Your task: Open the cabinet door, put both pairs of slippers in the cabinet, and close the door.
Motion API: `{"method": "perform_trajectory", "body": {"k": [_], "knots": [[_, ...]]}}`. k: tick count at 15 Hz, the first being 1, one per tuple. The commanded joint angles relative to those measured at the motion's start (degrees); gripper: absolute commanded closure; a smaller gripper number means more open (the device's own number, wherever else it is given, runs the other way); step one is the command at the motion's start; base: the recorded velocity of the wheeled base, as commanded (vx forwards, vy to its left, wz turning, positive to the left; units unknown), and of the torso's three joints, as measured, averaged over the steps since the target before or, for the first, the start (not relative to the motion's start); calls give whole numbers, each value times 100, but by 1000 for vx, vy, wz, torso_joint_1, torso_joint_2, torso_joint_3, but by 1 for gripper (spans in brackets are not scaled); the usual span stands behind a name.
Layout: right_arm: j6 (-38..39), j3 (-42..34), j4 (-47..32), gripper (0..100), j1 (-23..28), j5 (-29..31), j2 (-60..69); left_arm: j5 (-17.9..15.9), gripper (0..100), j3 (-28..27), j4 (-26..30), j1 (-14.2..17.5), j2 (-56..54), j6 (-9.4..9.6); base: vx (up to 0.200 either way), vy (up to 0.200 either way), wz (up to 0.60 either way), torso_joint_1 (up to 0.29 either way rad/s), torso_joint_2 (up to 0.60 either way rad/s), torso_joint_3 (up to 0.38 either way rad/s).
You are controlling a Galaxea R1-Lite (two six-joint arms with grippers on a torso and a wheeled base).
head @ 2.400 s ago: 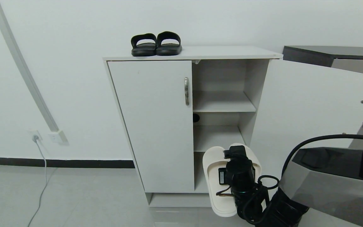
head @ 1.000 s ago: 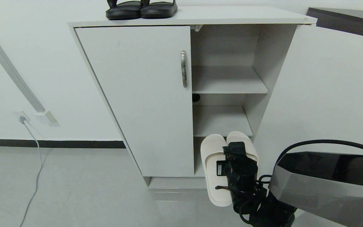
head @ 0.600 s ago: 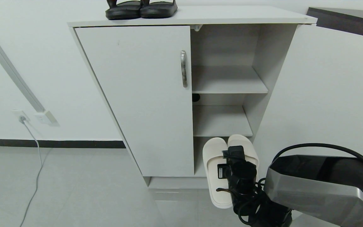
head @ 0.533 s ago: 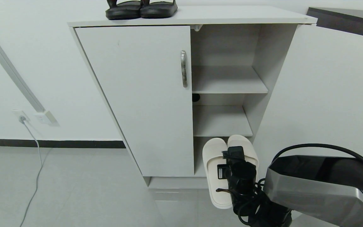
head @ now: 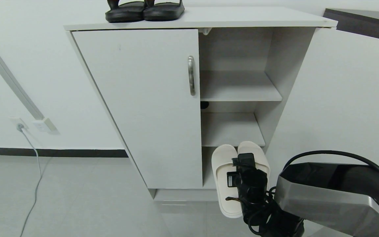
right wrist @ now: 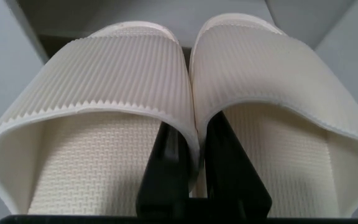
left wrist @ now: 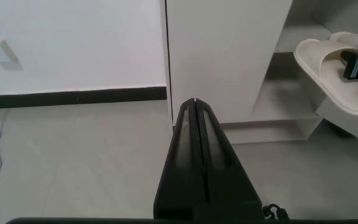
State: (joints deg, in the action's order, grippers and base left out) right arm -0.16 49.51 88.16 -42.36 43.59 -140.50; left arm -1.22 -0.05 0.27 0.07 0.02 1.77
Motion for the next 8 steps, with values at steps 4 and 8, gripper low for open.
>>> {"method": "perform_trajectory", "body": {"k": [4, 8], "knots": [[-2, 15, -1, 100, 0, 0, 5, -1, 100, -4, 0, 1, -2, -1, 200, 0, 0, 6, -3, 2], [7, 24, -1, 100, 9, 0, -4, -1, 100, 5, -9, 1, -2, -1, 200, 0, 0, 4, 2, 6]]}}
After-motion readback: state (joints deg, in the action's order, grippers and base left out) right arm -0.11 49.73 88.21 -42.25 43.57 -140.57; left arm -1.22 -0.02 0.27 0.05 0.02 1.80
